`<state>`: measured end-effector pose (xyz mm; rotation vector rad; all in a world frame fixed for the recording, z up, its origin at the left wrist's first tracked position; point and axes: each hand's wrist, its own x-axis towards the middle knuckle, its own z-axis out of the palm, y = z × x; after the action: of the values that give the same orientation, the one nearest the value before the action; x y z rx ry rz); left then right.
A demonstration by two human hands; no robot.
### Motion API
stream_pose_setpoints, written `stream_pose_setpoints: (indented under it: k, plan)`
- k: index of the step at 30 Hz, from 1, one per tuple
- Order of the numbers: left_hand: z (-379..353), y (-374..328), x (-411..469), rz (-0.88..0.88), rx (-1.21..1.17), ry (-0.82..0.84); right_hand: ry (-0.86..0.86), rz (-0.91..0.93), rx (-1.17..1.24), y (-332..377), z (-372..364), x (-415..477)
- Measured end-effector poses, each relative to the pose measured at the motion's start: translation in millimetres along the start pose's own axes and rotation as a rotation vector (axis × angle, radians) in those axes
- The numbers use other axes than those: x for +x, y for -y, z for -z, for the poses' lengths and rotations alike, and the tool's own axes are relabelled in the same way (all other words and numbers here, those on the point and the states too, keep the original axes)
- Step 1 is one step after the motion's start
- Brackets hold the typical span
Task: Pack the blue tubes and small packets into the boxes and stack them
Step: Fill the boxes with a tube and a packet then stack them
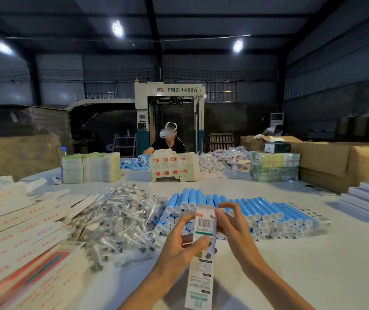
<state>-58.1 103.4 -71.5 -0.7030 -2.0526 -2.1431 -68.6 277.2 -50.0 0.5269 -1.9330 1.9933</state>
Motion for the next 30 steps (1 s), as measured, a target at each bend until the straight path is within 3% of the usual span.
stream_pose_setpoints:
  k: [4,10,22,30]
  plan:
    - [-2.1,-4.4,-4.6,0.012,0.017,0.067,0.054,0.012,-0.087,6.4,16.0,9.5]
    - [-10.7,-4.4,-7.4,0.025,-0.048,0.096,0.130,0.222,-0.294,13.8,25.3,11.9]
    - [-10.6,6.4,-8.4,0.009,-0.048,0.104,0.125,-0.090,0.005,27.2,18.8,8.5]
    - [-14.2,6.5,-8.1,-0.056,0.124,0.025,0.103,-0.120,-0.012,29.0,15.4,8.2]
